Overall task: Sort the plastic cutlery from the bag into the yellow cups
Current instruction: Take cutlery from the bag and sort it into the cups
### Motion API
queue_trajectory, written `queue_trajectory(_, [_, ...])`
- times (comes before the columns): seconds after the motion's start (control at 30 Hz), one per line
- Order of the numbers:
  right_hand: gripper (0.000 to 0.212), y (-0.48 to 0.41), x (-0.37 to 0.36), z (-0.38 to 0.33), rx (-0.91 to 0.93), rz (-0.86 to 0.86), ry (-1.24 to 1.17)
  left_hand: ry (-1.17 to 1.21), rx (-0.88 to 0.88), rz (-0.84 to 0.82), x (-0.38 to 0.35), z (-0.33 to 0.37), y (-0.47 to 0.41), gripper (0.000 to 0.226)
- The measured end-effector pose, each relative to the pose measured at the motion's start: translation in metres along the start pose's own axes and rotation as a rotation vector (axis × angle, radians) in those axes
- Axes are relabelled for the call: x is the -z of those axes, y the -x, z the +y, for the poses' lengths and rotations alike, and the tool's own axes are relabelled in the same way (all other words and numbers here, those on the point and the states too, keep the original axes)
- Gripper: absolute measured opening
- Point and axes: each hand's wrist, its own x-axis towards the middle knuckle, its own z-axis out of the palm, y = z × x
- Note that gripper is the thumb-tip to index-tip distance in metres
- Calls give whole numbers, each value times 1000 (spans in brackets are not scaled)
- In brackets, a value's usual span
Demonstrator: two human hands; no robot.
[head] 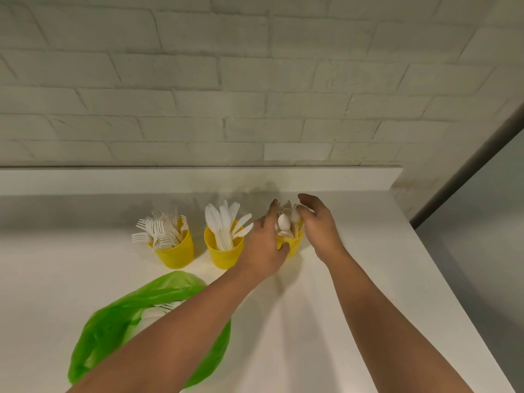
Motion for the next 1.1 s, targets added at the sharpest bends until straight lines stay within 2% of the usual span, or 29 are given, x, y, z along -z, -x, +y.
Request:
queue_trajectory(0.17, [39, 3, 0, -3, 13, 18, 8, 15, 35, -83, 10, 8, 5, 101])
queue_trajectory(0.3, [39, 20, 1, -18, 111, 126, 43, 32, 70, -95, 37, 25, 25, 94])
queue_trajectory(0.33, [38, 28, 0, -25, 155, 164, 47, 75, 76, -71, 47, 28, 33, 85])
queue_trajectory(0.43, [37, 59, -11, -44, 305, 234, 23, 288, 108, 40, 78, 24, 62, 37])
queue_trajectory(0.5, [36, 82, -26, -52, 403, 218, -4, 434, 187, 96, 99, 12, 84, 25])
queue_trajectory(0.67, [32, 139, -75, -59, 559, -14, -7, 469, 366, 200, 147, -45, 142, 18])
queue_trajectory(0.8, [23, 172, -117, -40, 480, -384, 71, 183, 404, 155, 160, -96, 180, 19])
queue_trajectory(0.87, [21, 180, -135, -21, 406, -538, 235, 37, 401, 110, 157, -117, 192, 20])
queue_trajectory(0.97, [22, 186, -151, 3, 273, -736, 633, -144, 388, 12, 149, -143, 202, 26])
queue_trajectory(1.03, [21, 190, -154, 13, 203, -802, 894, -257, 370, -21, 144, -154, 205, 40])
queue_trajectory(1.1, [19, 192, -154, 19, 132, -784, 1026, -316, 355, -52, 142, -161, 206, 53])
